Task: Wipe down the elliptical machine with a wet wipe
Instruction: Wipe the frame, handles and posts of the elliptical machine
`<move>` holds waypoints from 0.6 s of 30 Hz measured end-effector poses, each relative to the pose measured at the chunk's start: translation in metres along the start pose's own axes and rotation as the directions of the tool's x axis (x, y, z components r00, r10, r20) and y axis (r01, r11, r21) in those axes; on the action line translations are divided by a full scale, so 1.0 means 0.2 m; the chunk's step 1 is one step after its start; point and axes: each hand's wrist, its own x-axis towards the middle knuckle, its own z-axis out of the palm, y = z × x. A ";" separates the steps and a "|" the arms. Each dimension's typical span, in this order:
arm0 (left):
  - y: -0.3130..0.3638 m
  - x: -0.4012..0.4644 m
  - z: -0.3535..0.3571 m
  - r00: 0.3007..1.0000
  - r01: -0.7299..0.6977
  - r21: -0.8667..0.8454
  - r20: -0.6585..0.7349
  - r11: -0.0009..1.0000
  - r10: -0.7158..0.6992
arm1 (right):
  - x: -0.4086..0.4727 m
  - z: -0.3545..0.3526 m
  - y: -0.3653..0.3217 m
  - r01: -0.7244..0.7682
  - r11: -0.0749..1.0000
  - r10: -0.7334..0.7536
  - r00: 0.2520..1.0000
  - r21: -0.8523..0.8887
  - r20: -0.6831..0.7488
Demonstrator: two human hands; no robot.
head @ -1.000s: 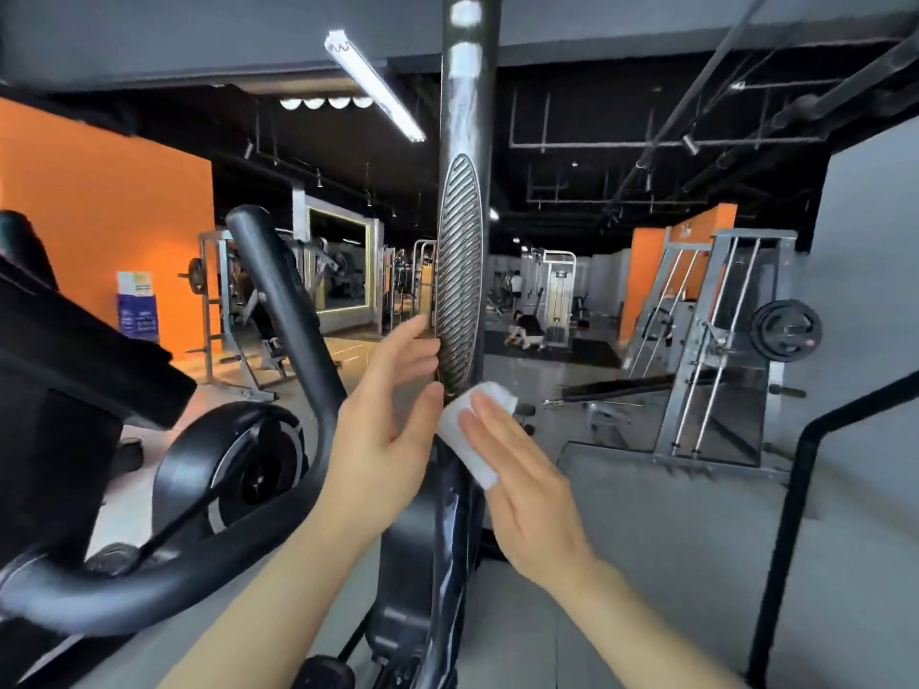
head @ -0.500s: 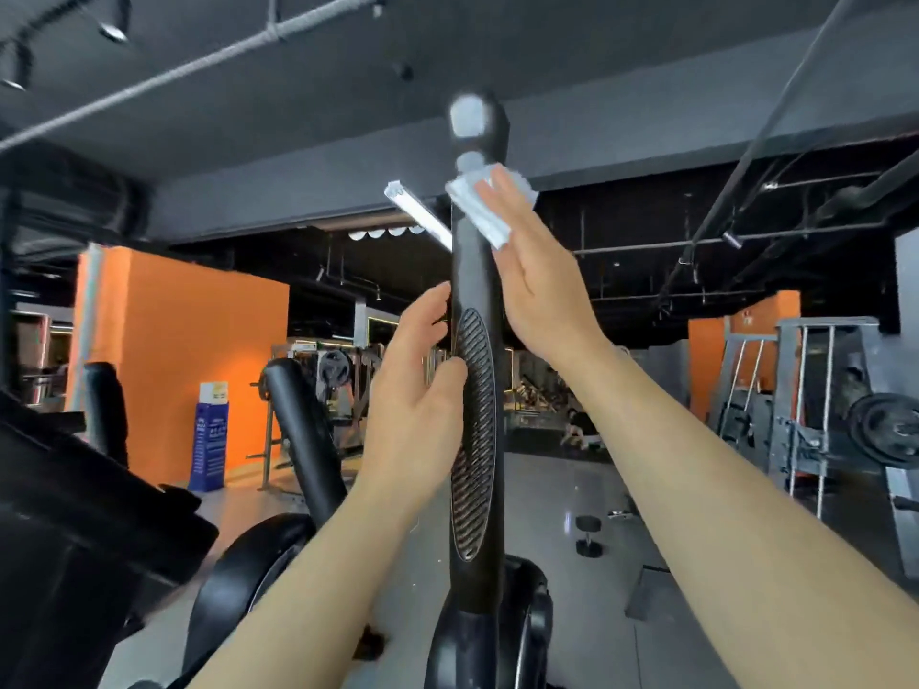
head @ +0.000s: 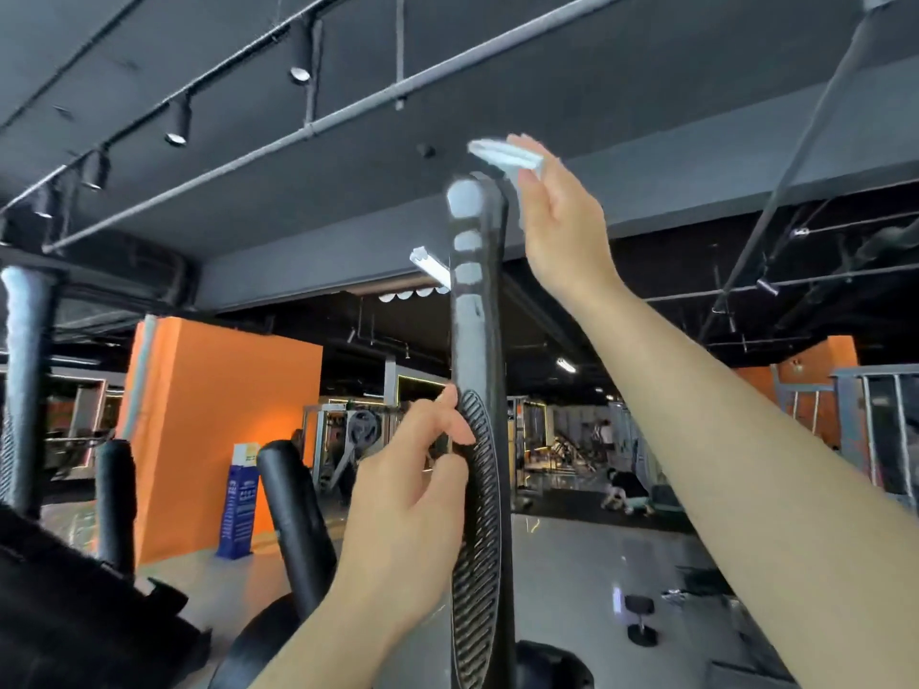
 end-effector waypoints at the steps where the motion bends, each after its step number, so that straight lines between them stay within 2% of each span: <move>1: -0.01 -0.02 0.00 0.999 -0.026 -0.008 -0.046 1.000 0.026 | 0.05 0.02 -0.01 -0.007 1.000 0.008 0.999 -0.005 0.041; 3: -0.02 0.00 -0.01 0.998 -0.033 -0.010 -0.059 0.999 0.033 | 0.07 0.06 -0.04 -0.028 0.999 0.025 0.997 0.031 0.077; 5: -0.01 0.05 -0.02 0.998 0.064 -0.080 0.013 0.995 -0.063 | 0.04 0.09 -0.02 -0.061 0.993 0.058 0.998 0.097 0.034; 6: 0.00 0.04 -0.03 0.998 0.063 -0.088 0.017 0.994 -0.062 | 0.01 0.11 -0.01 -0.054 0.992 0.054 0.999 0.117 0.007; 8: 0.02 -0.01 -0.04 0.999 -0.038 -0.057 -0.033 0.998 0.036 | -0.03 0.15 0.03 -0.004 0.991 0.013 0.998 0.132 -0.064; 10: 0.05 -0.10 -0.04 0.995 -0.100 -0.064 -0.016 0.993 0.099 | -0.06 0.17 0.05 0.006 0.991 0.010 0.993 0.137 -0.116; 14: 0.04 -0.07 -0.05 0.994 -0.093 -0.023 -0.055 0.995 0.091 | -0.17 0.14 0.07 0.052 0.998 -0.046 0.988 0.040 -0.146; 18: 0.07 -0.09 -0.04 0.997 -0.061 -0.102 -0.056 0.993 0.056 | -0.38 0.11 0.10 0.130 0.987 -0.135 0.990 -0.090 -0.042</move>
